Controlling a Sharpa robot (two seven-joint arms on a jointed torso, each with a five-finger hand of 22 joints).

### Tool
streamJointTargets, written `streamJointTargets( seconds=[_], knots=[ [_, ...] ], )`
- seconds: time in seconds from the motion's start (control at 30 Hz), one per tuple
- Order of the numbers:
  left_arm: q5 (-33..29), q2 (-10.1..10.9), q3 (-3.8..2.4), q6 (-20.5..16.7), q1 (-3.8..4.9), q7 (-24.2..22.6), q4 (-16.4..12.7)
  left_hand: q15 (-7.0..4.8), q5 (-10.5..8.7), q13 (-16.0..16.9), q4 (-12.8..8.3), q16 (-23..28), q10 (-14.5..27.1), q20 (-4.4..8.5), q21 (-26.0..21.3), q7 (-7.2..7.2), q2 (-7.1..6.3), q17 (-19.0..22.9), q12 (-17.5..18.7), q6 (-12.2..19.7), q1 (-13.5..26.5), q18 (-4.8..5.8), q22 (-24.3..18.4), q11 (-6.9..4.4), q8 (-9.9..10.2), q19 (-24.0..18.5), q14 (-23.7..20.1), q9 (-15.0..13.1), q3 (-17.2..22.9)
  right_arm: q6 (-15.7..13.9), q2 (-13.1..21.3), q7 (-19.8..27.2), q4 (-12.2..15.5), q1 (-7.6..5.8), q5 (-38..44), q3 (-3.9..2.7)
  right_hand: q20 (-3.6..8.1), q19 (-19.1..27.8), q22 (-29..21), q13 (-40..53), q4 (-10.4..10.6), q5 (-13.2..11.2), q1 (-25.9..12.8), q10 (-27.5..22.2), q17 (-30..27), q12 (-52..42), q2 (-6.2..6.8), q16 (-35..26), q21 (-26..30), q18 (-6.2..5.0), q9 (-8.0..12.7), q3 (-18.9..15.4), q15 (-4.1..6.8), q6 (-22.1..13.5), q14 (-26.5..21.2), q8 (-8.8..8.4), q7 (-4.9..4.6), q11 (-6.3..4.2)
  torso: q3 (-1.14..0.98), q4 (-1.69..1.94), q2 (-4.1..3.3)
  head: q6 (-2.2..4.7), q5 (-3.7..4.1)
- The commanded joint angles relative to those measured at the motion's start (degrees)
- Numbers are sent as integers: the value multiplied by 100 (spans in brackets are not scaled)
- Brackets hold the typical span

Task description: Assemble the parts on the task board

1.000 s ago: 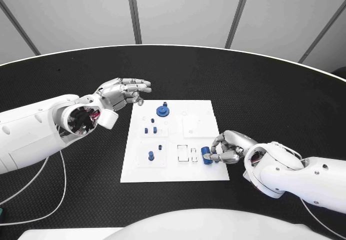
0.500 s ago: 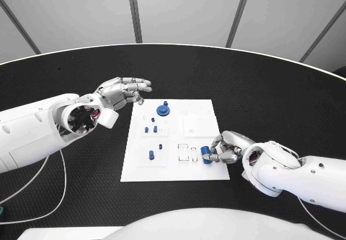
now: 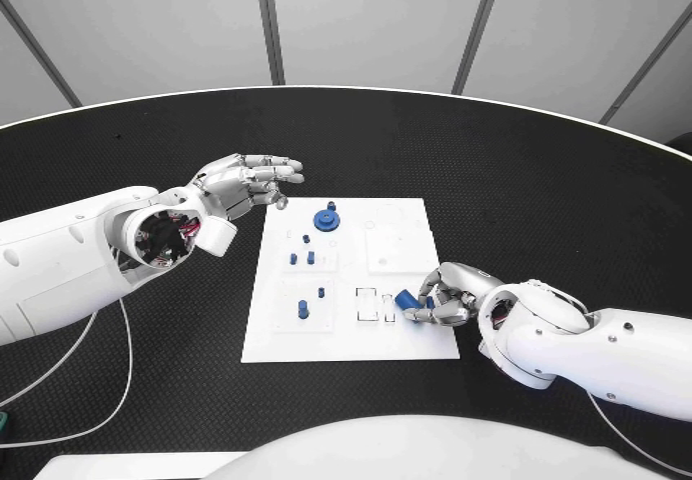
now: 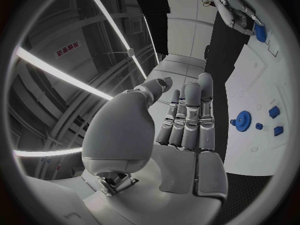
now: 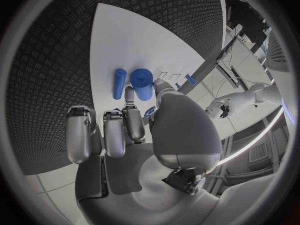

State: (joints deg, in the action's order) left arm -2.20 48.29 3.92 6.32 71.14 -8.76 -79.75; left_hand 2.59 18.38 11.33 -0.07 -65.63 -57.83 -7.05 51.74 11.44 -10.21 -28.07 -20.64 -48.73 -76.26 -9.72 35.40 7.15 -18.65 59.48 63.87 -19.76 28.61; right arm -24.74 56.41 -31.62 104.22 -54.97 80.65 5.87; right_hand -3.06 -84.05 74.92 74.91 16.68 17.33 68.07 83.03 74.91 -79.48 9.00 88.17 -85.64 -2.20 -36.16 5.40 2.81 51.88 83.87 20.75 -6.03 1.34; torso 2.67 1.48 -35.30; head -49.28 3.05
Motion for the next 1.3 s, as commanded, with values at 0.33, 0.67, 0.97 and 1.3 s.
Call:
streamJointTargets(
  seconds=[0.33,0.67,0.97,1.3],
  knots=[
    [0,11,0,-5,0,0,-13,-4,10,8,-3,-30,24,-44,-28,-2,36,8,-21,22,-28,-88,-8,0,30,-4,-34,-9,-24,53,-90,-1,-67,10,0,4,-20,-421,1116,679,-11,159,120,59,1228,-73,-130,43,-45,105,-29,-8,-12,8,556,54,20,-3,0,-7,1,0,-24],
    [0,17,0,-10,1,-3,-19,-4,10,8,-3,-30,24,-44,-28,-2,36,8,-21,22,-28,-88,-8,0,30,-4,-34,-9,-24,-144,-70,13,-1,23,0,5,-5,-435,1154,755,-20,349,287,114,1252,-146,-207,56,-79,115,-45,51,8,94,560,81,50,-30,-5,-9,4,0,-27],
    [0,-3,0,-3,0,-4,9,-3,10,10,4,-32,33,-45,-32,0,36,11,-23,26,-24,-87,-10,1,33,-4,-37,-11,-30,-616,204,83,449,25,0,1,38,-471,1234,929,-7,396,450,259,1306,-346,-332,84,-158,137,-57,244,63,289,572,124,129,-99,-3,-31,19,8,-9],
    [0,-87,0,33,0,-3,57,-2,11,11,9,-34,37,-46,-34,0,37,12,-25,29,-22,-87,-12,2,34,-5,-39,-13,-33,-565,166,88,659,21,-53,-10,77,-483,1260,972,6,473,389,301,1327,-391,-331,95,-182,144,-70,314,103,411,576,140,176,-142,18,-13,16,27,31]
  ],
)
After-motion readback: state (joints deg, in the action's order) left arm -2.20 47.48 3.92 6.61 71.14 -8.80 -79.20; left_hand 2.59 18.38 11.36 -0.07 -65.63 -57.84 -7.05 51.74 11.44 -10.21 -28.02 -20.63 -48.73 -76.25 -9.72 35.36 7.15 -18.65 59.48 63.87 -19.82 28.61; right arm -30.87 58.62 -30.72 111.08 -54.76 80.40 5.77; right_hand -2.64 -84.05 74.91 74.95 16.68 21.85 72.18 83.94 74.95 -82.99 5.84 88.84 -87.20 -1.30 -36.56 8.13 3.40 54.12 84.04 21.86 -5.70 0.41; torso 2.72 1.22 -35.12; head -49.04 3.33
